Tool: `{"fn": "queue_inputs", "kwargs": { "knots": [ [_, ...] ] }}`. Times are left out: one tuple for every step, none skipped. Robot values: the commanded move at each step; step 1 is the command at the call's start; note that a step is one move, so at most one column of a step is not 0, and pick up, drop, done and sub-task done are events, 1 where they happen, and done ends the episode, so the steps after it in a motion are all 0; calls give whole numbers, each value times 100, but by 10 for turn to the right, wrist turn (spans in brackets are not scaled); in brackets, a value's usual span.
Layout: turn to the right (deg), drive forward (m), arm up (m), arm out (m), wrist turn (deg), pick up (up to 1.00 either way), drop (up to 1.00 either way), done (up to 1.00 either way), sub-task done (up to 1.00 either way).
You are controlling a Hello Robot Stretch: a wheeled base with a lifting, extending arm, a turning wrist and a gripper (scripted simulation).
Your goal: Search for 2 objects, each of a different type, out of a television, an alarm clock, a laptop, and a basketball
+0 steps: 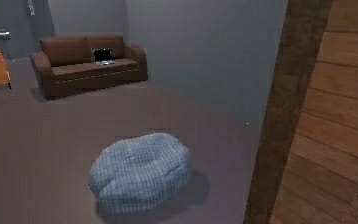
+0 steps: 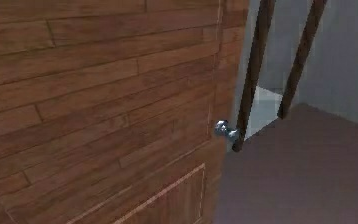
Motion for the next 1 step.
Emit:
{"fn": "queue_inputs", "kwargs": {
  "knots": [
    [-390, 0, 0, 0, 0, 0, 0, 0, 0]
  ]
}}
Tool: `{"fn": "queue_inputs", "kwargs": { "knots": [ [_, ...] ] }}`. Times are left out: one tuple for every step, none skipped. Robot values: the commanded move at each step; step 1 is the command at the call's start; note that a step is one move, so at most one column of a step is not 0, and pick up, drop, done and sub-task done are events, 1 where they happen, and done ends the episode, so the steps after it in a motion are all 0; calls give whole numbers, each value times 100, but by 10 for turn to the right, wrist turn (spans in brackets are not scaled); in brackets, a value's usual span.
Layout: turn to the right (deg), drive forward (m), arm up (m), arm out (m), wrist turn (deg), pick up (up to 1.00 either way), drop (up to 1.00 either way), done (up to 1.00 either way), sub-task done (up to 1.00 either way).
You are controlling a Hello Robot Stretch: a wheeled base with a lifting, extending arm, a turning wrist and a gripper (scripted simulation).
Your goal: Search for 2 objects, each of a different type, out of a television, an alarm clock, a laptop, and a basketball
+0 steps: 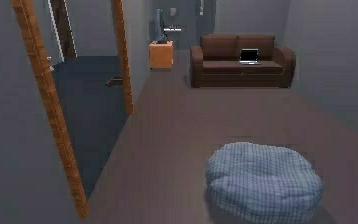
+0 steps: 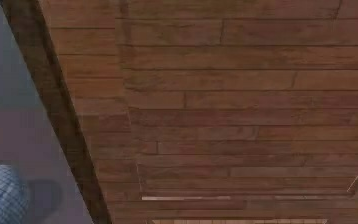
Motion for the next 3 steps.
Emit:
{"fn": "queue_inputs", "kwargs": {
  "knots": [
    [0, 100, 0, 0, 0, 0, 0, 0, 0],
    [-60, 0, 0, 0, 0, 0, 0, 0, 0],
    [0, 75, 0, 0, 0, 0, 0, 0, 0]
  ]
}}
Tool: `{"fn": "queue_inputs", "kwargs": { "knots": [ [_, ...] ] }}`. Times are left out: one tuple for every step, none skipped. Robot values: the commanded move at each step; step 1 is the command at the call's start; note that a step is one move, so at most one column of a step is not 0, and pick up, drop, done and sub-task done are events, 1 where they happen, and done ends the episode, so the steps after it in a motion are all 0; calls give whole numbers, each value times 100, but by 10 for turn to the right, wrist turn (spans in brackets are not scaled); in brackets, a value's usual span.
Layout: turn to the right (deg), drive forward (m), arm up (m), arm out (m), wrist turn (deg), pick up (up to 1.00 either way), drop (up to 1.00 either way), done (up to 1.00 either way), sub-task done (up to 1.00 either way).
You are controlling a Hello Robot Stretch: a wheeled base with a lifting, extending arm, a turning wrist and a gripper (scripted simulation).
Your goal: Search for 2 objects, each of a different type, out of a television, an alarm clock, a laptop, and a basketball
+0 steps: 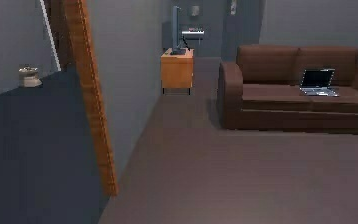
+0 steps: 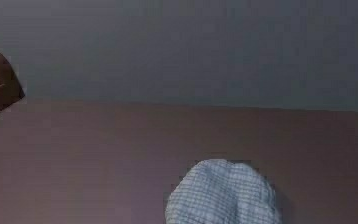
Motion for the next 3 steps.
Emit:
{"fn": "queue_inputs", "kwargs": {
  "knots": [
    [330, 0, 0, 0, 0, 0, 0, 0, 0],
    [0, 100, 0, 0, 0, 0, 0, 0, 0],
    [0, 100, 0, 0, 0, 0, 0, 0, 0]
  ]
}}
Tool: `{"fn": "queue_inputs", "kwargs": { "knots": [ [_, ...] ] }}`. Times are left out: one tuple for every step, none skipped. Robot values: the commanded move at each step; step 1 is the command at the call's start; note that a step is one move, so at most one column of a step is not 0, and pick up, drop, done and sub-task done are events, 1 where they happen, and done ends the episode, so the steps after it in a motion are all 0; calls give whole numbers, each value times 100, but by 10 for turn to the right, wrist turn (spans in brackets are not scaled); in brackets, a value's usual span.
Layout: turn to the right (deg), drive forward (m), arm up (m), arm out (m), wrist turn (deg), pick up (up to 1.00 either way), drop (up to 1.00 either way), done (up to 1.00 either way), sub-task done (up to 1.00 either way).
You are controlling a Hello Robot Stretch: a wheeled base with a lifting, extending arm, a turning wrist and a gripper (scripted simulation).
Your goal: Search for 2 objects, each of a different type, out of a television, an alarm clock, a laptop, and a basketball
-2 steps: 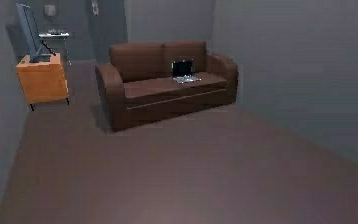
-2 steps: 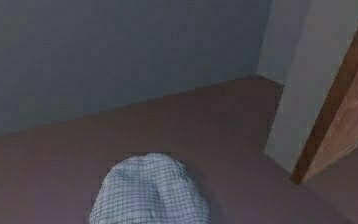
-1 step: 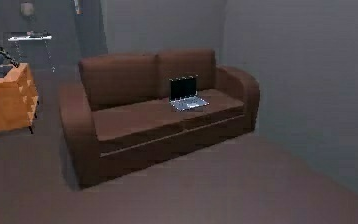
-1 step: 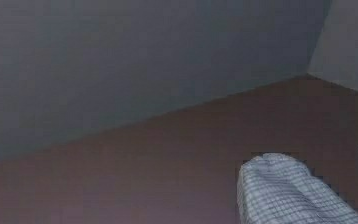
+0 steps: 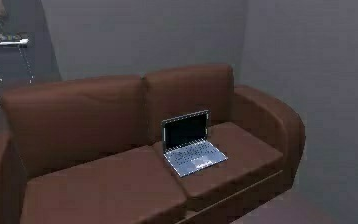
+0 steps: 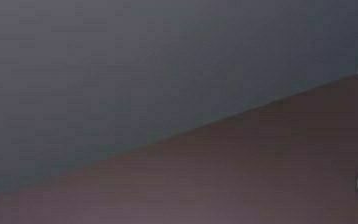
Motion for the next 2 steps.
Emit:
{"fn": "queue_inputs", "kwargs": {
  "knots": [
    [120, 0, 0, 0, 0, 0, 0, 0, 0],
    [0, 15, 0, 0, 0, 0, 0, 0, 0]
  ]
}}
